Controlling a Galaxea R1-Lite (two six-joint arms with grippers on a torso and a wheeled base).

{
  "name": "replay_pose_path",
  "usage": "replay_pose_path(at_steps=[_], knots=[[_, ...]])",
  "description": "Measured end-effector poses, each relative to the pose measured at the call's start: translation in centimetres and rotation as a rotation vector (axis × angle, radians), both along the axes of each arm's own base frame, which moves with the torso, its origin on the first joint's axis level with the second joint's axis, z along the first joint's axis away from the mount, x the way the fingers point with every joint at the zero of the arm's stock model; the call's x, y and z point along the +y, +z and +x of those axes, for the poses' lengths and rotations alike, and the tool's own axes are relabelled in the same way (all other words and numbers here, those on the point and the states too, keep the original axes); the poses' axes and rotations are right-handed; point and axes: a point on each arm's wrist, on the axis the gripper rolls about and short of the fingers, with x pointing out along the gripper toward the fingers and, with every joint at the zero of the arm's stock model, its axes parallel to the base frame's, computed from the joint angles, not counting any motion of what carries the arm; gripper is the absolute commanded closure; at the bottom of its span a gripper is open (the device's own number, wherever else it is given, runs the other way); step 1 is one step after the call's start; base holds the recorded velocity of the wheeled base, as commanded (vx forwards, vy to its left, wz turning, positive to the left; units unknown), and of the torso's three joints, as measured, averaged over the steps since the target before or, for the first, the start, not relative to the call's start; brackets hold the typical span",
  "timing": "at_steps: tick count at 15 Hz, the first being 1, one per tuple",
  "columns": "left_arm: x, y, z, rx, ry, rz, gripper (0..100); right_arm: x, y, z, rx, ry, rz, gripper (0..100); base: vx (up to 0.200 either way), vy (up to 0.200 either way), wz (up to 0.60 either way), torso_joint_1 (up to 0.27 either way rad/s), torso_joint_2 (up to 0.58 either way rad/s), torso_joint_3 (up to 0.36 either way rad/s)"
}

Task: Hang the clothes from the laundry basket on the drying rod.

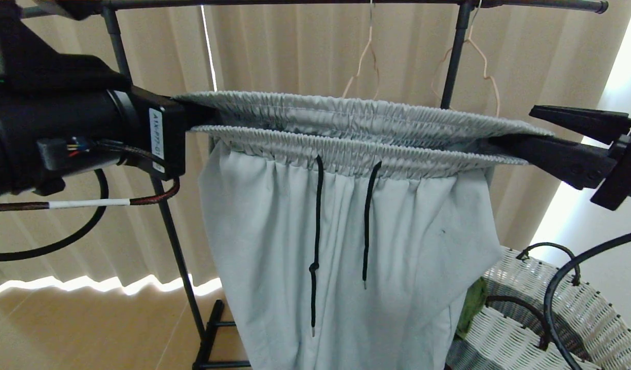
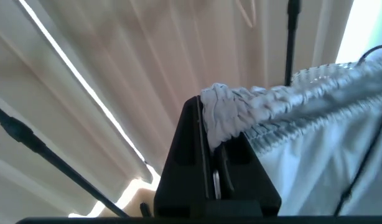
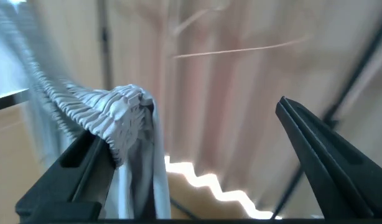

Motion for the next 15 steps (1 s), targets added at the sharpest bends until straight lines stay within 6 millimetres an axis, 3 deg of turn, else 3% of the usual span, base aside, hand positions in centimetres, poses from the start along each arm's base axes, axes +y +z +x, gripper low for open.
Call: replay_pose_path(at_steps=[11,15], knots=[[-0.8,-0.6,1.0,0.012,0.011,0.009,100,-0.9,-1.9,-3.2,0.005,0.196,-0.008,0,0.000,0.000,0.00,0.000,0.00,0.000],[-0.8,-1.4,1.0,0.031,0.010,0.026,100,-1.2,-2.1,-3.7,0.002,0.191,-0.011,0,0.000,0.000,0.00,0.000,0.00,0.000]])
